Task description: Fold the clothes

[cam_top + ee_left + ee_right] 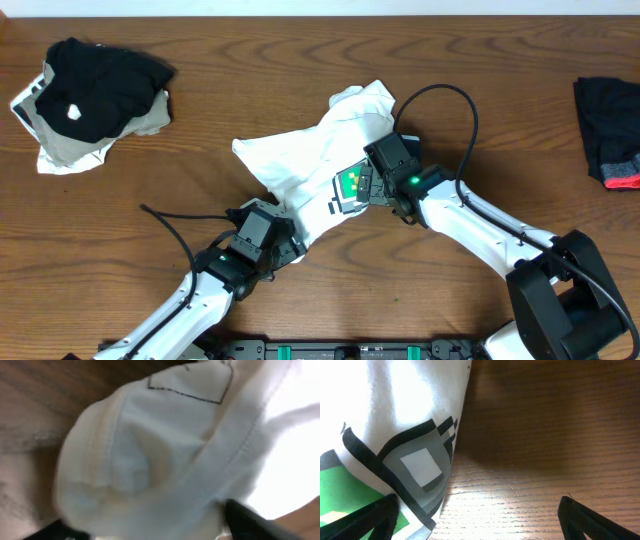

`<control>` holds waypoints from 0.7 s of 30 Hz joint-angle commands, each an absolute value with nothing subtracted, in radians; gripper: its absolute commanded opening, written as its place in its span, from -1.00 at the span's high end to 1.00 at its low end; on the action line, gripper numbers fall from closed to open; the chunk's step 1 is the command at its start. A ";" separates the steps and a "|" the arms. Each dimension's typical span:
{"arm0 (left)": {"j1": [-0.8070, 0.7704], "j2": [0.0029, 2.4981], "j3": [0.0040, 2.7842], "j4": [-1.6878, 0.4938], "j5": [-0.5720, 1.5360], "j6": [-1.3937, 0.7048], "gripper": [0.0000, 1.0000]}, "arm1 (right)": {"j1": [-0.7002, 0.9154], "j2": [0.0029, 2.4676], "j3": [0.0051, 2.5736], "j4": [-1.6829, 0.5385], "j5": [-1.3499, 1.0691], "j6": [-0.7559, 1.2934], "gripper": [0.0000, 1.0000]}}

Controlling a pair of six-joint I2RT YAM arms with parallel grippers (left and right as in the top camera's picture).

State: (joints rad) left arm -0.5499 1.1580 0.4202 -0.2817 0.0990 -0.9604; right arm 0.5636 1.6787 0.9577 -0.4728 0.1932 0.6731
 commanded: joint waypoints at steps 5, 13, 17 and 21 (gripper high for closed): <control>-0.544 1.161 0.419 -0.271 0.097 -0.928 0.33 | 0.556 1.681 0.953 -0.471 0.213 0.687 -0.98; -0.545 1.055 0.457 -0.279 0.116 -0.818 0.82 | 0.556 1.673 0.954 -0.505 0.176 0.670 -0.98; -0.544 0.920 0.494 -0.309 0.083 -0.786 0.86 | 0.557 1.594 0.954 -0.557 0.093 0.657 -0.98; -0.543 0.820 0.495 -0.313 0.033 -0.785 0.86 | 0.565 1.451 0.953 -0.566 -0.023 0.657 -0.99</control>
